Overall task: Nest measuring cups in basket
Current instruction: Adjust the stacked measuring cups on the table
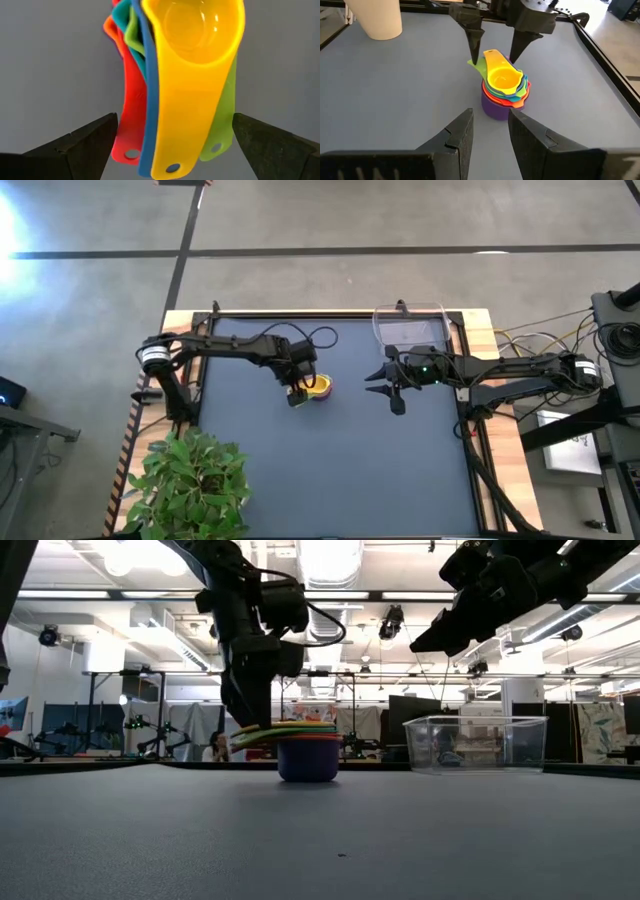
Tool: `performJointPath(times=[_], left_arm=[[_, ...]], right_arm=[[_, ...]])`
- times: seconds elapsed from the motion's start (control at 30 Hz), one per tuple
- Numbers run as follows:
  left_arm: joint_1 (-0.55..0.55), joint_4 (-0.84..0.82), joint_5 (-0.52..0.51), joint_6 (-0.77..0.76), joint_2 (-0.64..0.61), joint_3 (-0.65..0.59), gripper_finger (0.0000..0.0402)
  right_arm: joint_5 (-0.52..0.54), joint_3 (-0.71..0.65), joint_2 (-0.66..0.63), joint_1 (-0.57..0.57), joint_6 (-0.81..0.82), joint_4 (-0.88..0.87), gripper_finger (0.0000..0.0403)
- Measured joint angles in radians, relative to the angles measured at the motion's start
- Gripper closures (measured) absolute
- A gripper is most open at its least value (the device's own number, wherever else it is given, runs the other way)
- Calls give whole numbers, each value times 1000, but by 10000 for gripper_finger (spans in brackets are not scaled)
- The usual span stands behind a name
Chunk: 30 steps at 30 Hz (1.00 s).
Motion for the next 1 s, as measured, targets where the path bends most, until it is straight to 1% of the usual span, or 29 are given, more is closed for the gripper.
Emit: performJointPath(times=[0.2,0.4,0.57,0.77,0.87,1.0], left_arm=[[-33,6,-5,-59,-1,0,25],[-61,9,-123,-145,-2,0,25],[-62,9,-152,-201,-2,0,25],[-62,9,-152,-197,-6,0,25],[-62,3,-152,-172,-31,2,25],[-61,-82,-176,-120,-65,60,25]], right_arm=[[0,0,0,0,0,0,291],[0,0,0,0,3,3,291],[0,0,0,0,4,5,291],[0,0,0,0,4,5,291],[-1,0,8,0,5,23,291],[-10,0,54,1,14,90,291]])
